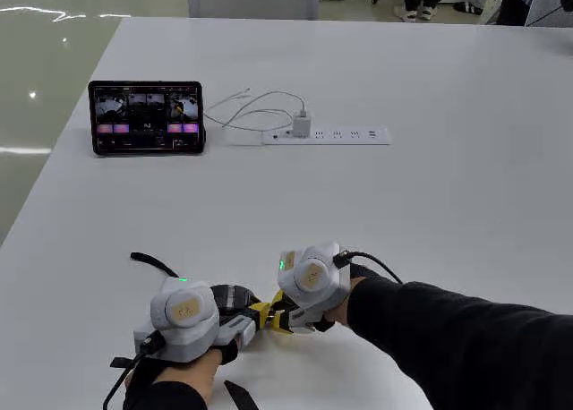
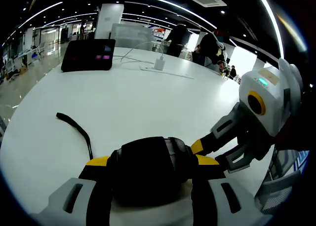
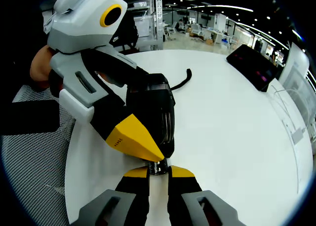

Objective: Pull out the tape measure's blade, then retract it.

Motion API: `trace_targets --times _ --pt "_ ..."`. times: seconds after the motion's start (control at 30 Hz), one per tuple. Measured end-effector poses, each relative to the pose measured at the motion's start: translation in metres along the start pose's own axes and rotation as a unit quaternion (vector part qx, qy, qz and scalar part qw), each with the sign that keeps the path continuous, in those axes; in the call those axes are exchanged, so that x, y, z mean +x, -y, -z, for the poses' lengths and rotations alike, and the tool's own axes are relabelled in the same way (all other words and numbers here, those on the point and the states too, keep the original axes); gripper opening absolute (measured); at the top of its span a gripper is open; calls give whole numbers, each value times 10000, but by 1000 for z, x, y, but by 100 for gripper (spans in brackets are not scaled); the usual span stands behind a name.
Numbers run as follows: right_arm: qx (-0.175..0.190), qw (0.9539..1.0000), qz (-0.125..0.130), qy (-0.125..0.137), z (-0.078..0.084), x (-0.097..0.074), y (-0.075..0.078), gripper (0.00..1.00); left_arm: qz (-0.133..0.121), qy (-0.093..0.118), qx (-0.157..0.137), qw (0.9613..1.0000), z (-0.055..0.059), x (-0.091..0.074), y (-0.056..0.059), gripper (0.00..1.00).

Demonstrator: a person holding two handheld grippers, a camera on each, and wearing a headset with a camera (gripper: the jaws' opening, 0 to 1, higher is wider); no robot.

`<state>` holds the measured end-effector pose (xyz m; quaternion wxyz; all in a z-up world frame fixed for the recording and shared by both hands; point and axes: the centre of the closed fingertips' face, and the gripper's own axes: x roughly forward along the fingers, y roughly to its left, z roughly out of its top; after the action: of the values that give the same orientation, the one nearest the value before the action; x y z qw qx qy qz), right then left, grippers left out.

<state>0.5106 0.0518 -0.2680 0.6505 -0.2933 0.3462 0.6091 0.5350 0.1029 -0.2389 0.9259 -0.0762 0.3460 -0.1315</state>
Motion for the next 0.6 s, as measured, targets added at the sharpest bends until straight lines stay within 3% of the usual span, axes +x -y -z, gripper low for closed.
trace_targets --times 0.6 --pt "51 10000 1 10 -3 3 0 10 2 14 4 10000 -1 0 0 61"
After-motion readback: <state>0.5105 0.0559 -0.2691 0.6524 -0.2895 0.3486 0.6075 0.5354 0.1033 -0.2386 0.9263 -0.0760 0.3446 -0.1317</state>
